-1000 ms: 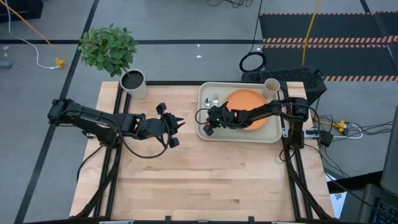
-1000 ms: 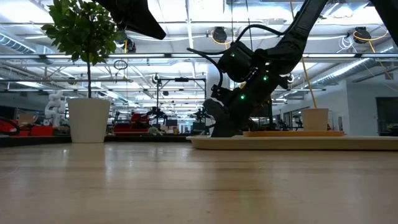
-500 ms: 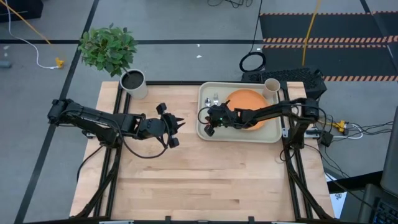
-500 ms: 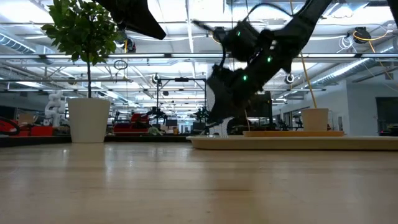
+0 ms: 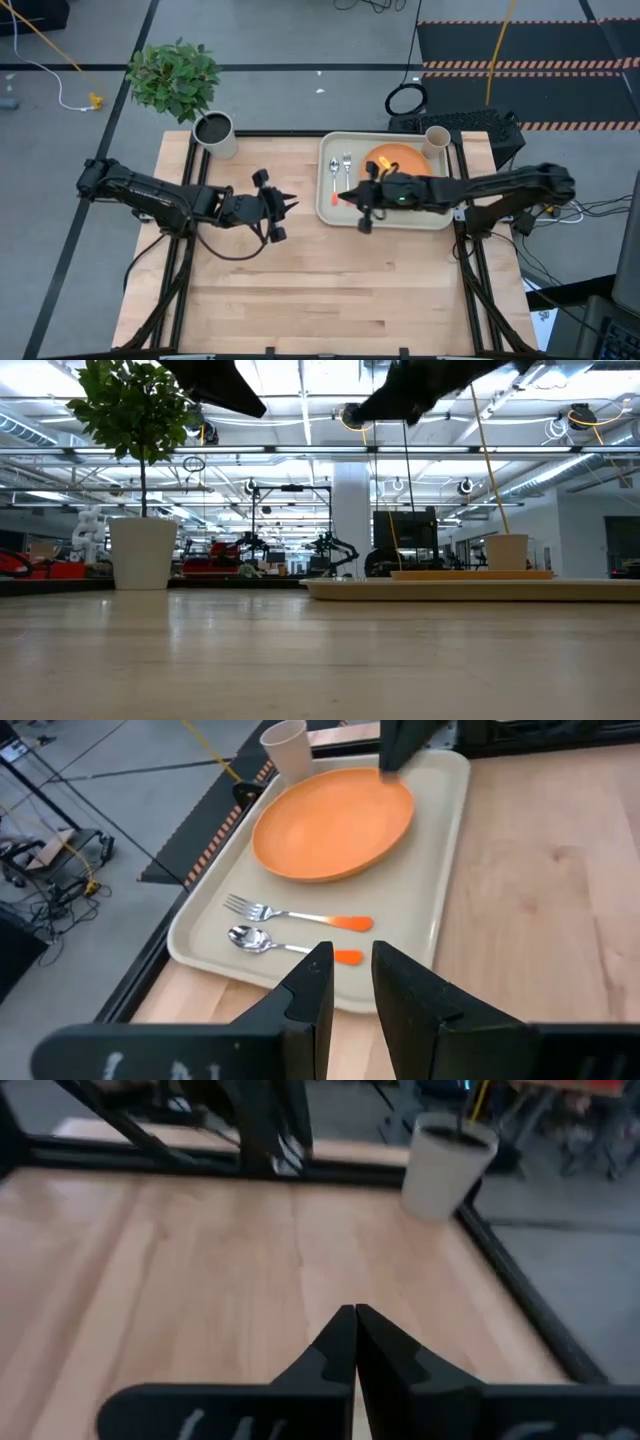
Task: Pick and place plate/cup/fork/spoon on tray
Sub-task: Return to Home Position
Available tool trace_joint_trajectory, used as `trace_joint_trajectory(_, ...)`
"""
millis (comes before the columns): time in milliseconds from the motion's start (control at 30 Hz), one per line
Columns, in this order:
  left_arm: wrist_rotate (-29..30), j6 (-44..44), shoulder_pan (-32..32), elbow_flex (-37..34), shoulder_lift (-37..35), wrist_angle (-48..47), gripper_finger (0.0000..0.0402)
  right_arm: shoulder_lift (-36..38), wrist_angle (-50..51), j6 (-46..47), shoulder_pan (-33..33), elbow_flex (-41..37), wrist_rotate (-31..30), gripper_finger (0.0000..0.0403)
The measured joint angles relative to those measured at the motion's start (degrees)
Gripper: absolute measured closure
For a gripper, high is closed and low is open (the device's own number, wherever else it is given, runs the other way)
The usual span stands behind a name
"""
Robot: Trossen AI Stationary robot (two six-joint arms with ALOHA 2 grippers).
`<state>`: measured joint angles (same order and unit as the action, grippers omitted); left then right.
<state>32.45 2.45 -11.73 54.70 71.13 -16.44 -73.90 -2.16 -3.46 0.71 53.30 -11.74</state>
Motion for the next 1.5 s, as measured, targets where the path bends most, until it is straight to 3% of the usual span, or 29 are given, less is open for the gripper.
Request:
trace_joint_trajectory(267,-1.1,-2.8,-0.8,-1.5,0.0,2.5,0.0338,8.3,8.6,-2.7,5.4,-0.9,-1.5,0.0403)
trace_joint_trajectory(433,-6.1,-6.0,-0.7,-5.5,-1.0,12.6,0.0394,11.8,1.8,-5.2,10.0,-9.4,-4.9,0.0403)
trace_joint_trajectory(633,-9.8,-9.5,-0.3,-10.3,-4.3,19.8,0.0397,17.5,-8.2,-11.6,12.3,-21.5,-4.6,0.0403)
trace_joint_trajectory(933,-13.5,-9.8,0.0,-22.3,-13.6,28.5,0.0397,29.6,-19.0,-8.8,12.6,-35.8,-4.5,0.0403)
trace_joint_trajectory(1133,-17.8,-9.3,0.0,-31.6,-20.6,38.6,0.0384,38.5,-19.2,-5.7,12.5,-42.3,-0.4,0.0403)
trace_joint_trajectory(1267,-14.6,-8.9,0.1,-34.3,-23.5,38.7,0.0385,43.3,-19.4,-5.6,12.5,-44.2,1.6,0.0403)
trace_joint_trajectory(1500,-16.1,-6.0,-0.5,-35.1,-23.9,34.6,0.0398,49.1,-17.0,-5.7,12.5,-46.2,3.1,0.0403)
